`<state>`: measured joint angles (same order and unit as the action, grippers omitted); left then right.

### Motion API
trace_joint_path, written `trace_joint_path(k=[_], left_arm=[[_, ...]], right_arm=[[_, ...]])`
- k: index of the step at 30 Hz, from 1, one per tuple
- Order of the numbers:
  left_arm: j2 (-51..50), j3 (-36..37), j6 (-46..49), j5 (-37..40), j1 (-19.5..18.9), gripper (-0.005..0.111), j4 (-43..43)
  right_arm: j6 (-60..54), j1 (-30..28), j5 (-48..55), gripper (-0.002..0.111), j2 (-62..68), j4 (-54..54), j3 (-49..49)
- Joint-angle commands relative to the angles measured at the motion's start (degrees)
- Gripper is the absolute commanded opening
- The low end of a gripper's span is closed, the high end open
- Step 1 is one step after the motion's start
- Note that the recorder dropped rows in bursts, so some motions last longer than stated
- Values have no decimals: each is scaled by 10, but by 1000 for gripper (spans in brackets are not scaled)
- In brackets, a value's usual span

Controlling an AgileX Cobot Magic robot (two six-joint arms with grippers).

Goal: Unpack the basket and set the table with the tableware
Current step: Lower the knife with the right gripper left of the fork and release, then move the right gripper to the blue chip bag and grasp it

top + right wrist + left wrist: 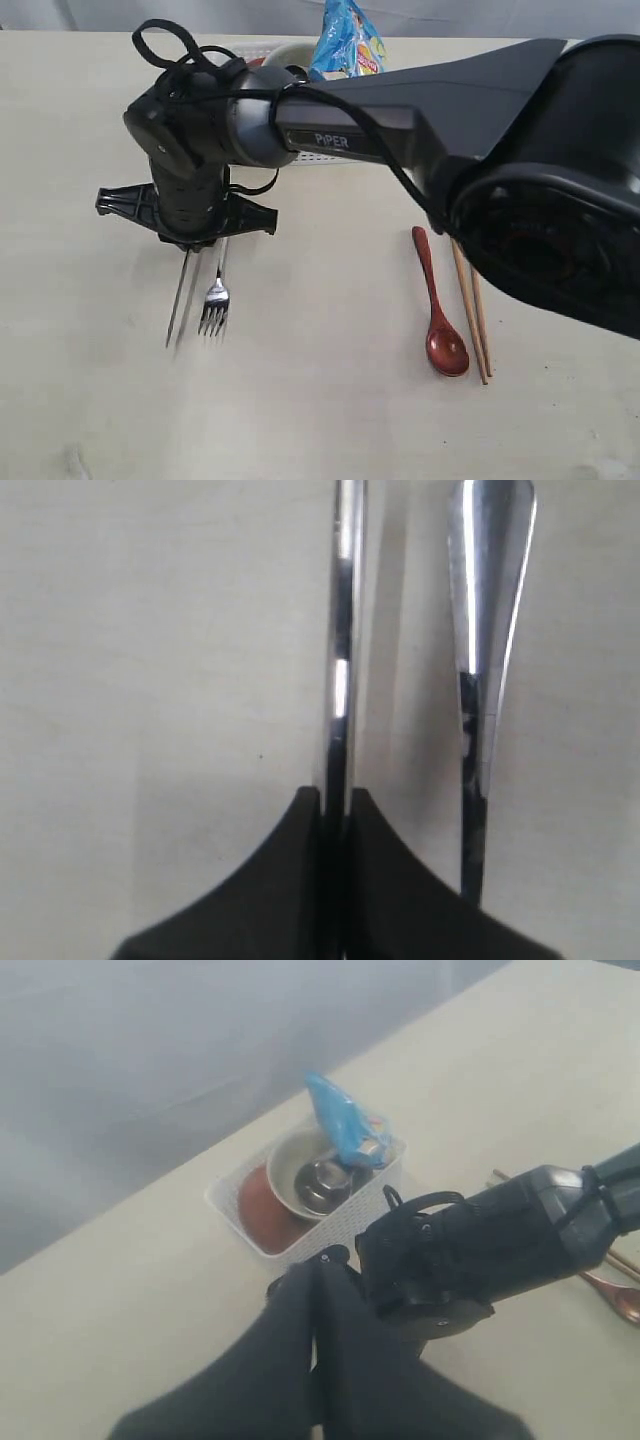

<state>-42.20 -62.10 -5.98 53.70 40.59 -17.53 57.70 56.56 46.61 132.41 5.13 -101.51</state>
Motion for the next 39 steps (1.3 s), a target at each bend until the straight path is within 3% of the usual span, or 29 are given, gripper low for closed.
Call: trace_joint_path(k=[1, 9, 11, 15, 17, 28, 39], left_arm=[[3, 4, -5, 3, 0, 0, 0], [3, 4, -5, 4, 0, 0, 0], [3, 4, -5, 5, 0, 0, 0], [3, 4, -5, 6, 0, 0, 0], [3, 4, -5, 6, 0, 0, 0], [3, 4, -5, 18, 0, 0, 0], [3, 4, -16, 41, 0, 0, -40]], right_arm=[[-22, -2, 0, 0, -5, -2, -4], [-37, -4, -5, 0, -4, -9, -4], [-37, -4, -13, 8, -4, -11, -4], [-33, -4, -17, 34, -4, -11, -4], [-33, -4, -17, 39, -4, -11, -4], [-43, -8, -33, 39, -35, 3, -4], [-240, -102, 108, 39, -208, -1, -4]])
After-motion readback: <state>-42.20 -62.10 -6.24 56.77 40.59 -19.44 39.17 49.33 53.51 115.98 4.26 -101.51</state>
